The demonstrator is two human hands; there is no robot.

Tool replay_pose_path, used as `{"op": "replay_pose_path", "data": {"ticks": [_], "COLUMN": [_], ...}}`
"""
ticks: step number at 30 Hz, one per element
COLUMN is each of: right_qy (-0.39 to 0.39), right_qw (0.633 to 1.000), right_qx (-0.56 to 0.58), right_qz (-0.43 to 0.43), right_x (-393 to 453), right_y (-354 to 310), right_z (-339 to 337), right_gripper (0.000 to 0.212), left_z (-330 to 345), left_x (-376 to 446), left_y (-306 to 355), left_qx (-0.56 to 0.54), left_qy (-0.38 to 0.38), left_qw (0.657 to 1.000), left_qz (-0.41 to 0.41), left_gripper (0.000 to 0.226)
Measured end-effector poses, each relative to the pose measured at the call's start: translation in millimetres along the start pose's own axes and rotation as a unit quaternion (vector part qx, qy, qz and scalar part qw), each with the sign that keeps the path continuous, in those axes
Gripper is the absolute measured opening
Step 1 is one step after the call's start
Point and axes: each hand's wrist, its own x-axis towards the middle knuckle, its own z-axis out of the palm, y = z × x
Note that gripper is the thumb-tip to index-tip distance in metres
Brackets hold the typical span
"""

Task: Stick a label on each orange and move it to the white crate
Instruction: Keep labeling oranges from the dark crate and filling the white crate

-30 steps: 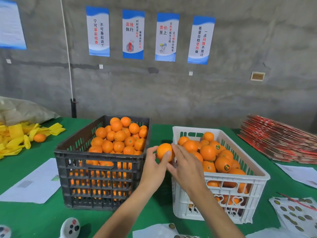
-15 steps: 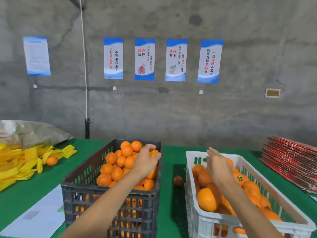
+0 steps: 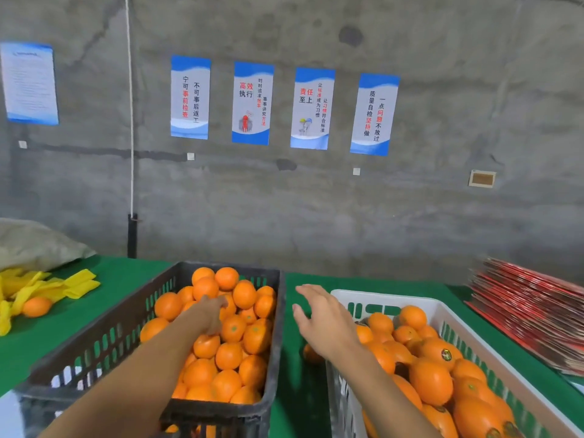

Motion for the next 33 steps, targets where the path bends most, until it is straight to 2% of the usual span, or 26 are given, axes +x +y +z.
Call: {"op": "replay_pose_path", "data": {"ticks": [6, 10, 13, 15, 19, 21, 23, 26, 28, 32, 33], "right_qy": [-0.01, -0.003, 0.013, 0.031, 0.099, 0.131, 0.143, 0.132, 0.099, 0.027, 0.021], "right_qw": [0.999, 0.997, 0.992, 0.986, 0.965, 0.95, 0.939, 0.938, 0.94, 0.939, 0.938], "right_qx": [0.05, 0.075, 0.124, 0.16, 0.239, 0.282, 0.309, 0.32, 0.326, 0.339, 0.341], "right_qz": [0.017, 0.004, -0.019, -0.03, -0.038, -0.043, -0.046, -0.025, 0.0, 0.048, 0.056], "right_x": [-0.9, -8.5, -24.4, -41.5, -94.4, -126.0, -158.6, -206.4, -236.3, -293.6, -304.5], "right_y": [6.7, -1.2, -17.4, -29.5, -44.4, -46.1, -42.6, -29.7, -21.5, -7.7, -4.0], "right_z": [4.6, -5.3, -17.8, -27.9, -43.6, -49.2, -47.7, -30.6, -13.1, 17.6, 23.0], "right_gripper": [0.047, 0.046, 0.046, 0.046, 0.04, 0.036, 0.032, 0.032, 0.033, 0.034, 0.035], "left_z": [-6.8, -34.4, -58.7, -66.2, -56.8, -40.0, -12.8, 38.7, 72.4, 137.2, 152.1], "left_x": [6.4, -23.5, -69.4, -109.7, -197.2, -228.4, -252.0, -279.7, -295.2, -321.5, -325.9], "left_y": [0.0, 20.1, 43.1, 59.2, 86.0, 94.3, 98.8, 101.3, 101.3, 101.3, 102.5], "left_qx": [-0.012, -0.124, -0.214, -0.296, -0.546, -0.591, -0.62, -0.644, -0.641, -0.557, -0.553], "left_qy": [0.024, 0.128, 0.202, 0.219, 0.095, 0.077, 0.05, 0.012, -0.006, 0.014, 0.015], "left_qw": [0.999, 0.979, 0.937, 0.9, 0.769, 0.736, 0.718, 0.707, 0.717, 0.799, 0.802], "left_qz": [0.021, 0.1, 0.187, 0.234, 0.32, 0.322, 0.312, 0.293, 0.275, 0.227, 0.225], "left_gripper": [0.059, 0.064, 0.064, 0.06, 0.052, 0.051, 0.051, 0.053, 0.054, 0.055, 0.055]}}
